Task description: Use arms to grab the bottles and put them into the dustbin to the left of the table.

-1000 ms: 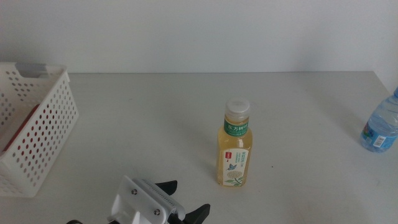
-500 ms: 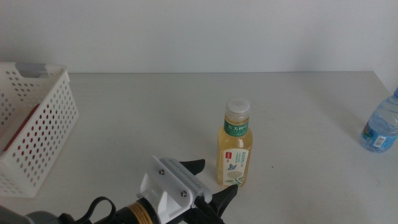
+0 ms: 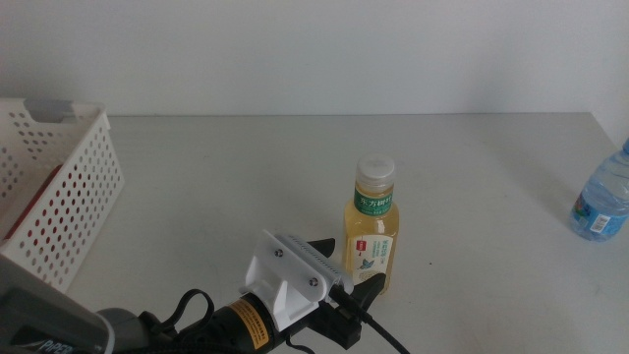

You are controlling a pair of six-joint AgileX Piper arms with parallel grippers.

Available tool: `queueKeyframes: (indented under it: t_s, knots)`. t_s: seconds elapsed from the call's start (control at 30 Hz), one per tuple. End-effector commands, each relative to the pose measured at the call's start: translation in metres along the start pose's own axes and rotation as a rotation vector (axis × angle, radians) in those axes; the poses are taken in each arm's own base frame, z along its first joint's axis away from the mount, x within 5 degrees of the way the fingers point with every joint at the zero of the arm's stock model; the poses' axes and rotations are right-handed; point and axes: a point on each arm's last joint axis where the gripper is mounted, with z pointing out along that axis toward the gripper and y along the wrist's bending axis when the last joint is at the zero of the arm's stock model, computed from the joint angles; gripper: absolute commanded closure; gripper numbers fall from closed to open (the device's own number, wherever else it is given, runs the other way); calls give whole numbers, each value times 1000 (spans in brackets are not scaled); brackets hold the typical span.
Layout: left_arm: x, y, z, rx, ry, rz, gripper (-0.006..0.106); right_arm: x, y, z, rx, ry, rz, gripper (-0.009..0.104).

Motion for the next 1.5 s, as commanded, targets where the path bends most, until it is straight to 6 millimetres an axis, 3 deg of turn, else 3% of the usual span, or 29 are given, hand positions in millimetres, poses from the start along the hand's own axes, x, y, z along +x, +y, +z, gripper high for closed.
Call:
queueKeyframes:
  t_s: [0.0,0.43,0.8,1.13,1.3,1.47]
  knots:
    - [-28,0,2,15,-201,-16,7,-11,0,-3,7,-105,-19,20]
    - [-41,21,26,123,-130,-1,7,-11,0,-3,7,-105,-19,20]
    - [-38,24,59,196,-120,-24,7,-11,0,-3,7,-105,-19,20]
    - [-43,24,72,221,-141,-3,7,-11,0,-3,7,-105,-19,20]
    - [-43,23,73,235,-140,5,14,-11,0,-3,7,-105,-19,20]
    - [-37,22,74,251,-118,12,31,-11,0,-3,7,-105,-19,20]
